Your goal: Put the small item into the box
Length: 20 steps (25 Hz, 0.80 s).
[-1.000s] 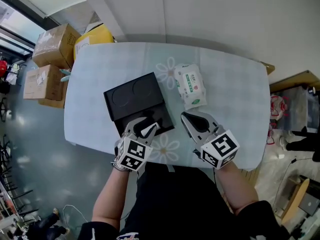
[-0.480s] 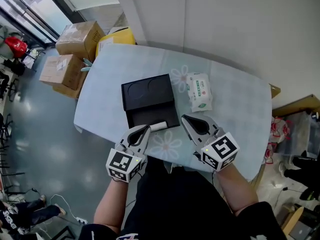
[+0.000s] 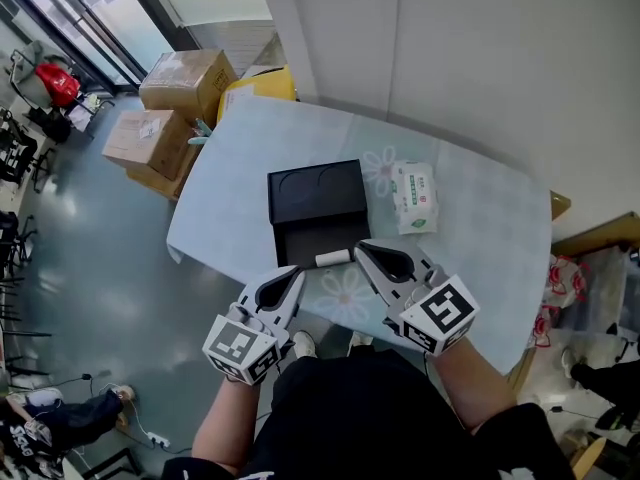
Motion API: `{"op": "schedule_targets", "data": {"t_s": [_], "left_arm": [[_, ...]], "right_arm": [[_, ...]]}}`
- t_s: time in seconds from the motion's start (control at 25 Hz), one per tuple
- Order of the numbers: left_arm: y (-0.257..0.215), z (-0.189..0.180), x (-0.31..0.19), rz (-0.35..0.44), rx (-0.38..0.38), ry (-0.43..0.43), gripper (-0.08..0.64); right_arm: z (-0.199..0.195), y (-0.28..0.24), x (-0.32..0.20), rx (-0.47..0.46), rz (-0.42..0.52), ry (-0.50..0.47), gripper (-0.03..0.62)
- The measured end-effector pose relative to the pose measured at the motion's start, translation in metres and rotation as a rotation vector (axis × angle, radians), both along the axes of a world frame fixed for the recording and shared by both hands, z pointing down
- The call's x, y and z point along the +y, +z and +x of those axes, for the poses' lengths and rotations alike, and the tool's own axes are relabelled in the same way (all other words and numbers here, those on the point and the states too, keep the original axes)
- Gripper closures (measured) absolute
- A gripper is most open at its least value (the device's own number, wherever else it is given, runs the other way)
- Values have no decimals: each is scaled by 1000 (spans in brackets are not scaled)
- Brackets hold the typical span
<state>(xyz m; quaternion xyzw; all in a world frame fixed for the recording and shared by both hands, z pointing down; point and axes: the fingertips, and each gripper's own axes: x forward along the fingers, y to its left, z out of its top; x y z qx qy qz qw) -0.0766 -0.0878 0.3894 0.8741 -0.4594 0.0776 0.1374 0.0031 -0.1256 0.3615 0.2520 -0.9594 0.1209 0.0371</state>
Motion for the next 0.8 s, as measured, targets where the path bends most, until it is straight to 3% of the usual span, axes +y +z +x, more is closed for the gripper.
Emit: {"op": "schedule_targets", "data": {"t_s": [0.4, 0.8], "left_arm": [[-25, -45, 17, 41, 28, 8, 552], [-27, -89, 43, 54, 43, 80, 552]], "right_arm": [[-59, -7, 25, 30, 12, -24, 583], [-100, 1, 63, 65, -21, 64, 583]]}}
